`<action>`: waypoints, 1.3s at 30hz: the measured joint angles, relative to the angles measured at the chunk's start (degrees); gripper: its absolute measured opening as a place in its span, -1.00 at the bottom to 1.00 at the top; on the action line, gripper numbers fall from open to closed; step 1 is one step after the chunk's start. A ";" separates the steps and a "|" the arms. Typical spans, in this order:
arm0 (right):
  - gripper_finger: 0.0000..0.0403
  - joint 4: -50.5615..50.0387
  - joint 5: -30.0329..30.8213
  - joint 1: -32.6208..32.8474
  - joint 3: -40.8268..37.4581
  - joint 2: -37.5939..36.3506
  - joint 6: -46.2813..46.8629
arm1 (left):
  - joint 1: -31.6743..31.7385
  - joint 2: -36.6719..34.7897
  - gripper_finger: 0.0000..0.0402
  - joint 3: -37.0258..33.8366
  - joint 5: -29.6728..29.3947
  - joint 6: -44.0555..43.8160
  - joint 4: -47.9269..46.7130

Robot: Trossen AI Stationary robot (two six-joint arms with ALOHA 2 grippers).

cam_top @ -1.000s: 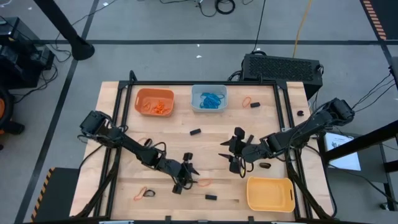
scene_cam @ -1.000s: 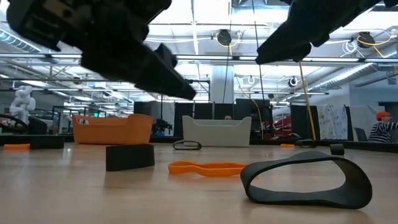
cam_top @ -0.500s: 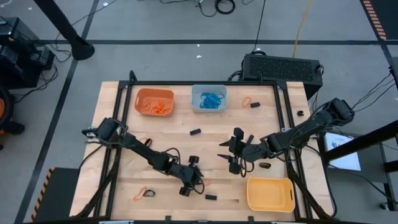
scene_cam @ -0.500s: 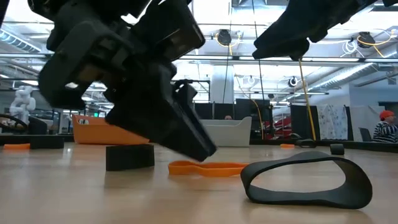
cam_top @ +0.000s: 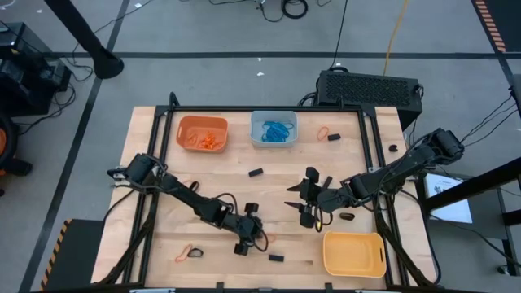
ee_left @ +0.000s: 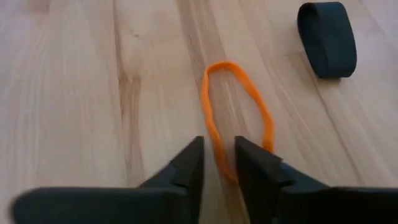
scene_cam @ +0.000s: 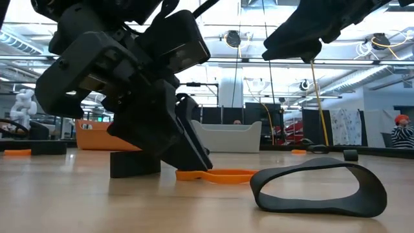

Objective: Sort rubber bands into baskets
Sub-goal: Put the orange rubberband into the orange bin

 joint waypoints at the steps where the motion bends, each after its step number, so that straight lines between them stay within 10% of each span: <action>1: 0.00 0.00 0.00 0.00 0.00 0.00 0.17 | 0.00 0.00 -0.62 0.00 0.04 0.49 0.02; 5: 0.00 -0.03 0.00 0.00 0.00 0.00 0.69 | -0.07 -1.02 -0.95 -0.07 -1.14 4.43 0.33; 14: 0.00 -0.03 -1.21 0.00 0.00 -0.02 1.16 | -0.02 -11.52 -0.98 0.66 -11.97 11.99 -1.50; 25: 0.00 -0.02 -3.02 0.02 0.00 -0.02 1.18 | 4.22 -28.50 -0.99 0.70 -21.97 10.04 -33.89; 39: 0.00 0.27 -2.99 0.01 0.00 -0.02 1.16 | 29.83 -43.25 -0.99 -5.34 -25.33 13.27 -59.63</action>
